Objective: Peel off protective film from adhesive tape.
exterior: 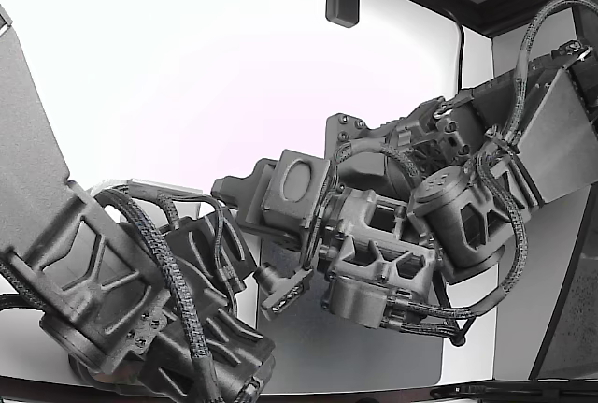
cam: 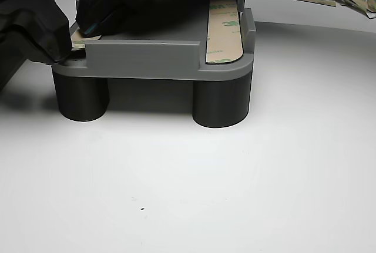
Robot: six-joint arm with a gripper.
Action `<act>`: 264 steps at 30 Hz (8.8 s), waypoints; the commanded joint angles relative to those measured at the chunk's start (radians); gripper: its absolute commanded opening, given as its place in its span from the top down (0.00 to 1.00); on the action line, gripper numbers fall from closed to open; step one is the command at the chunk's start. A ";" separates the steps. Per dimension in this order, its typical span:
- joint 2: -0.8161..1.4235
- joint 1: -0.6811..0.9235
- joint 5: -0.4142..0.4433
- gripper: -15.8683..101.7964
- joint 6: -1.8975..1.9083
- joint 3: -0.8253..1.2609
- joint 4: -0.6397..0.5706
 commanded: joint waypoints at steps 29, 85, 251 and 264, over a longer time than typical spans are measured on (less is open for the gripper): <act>0.026 0.000 -0.032 0.96 0.017 -0.054 0.040; 0.015 -0.002 0.017 0.96 0.000 -0.009 -0.054; -0.021 0.011 -0.052 0.96 -0.009 -0.107 0.115; 0.041 0.003 -0.025 0.96 0.008 -0.209 0.350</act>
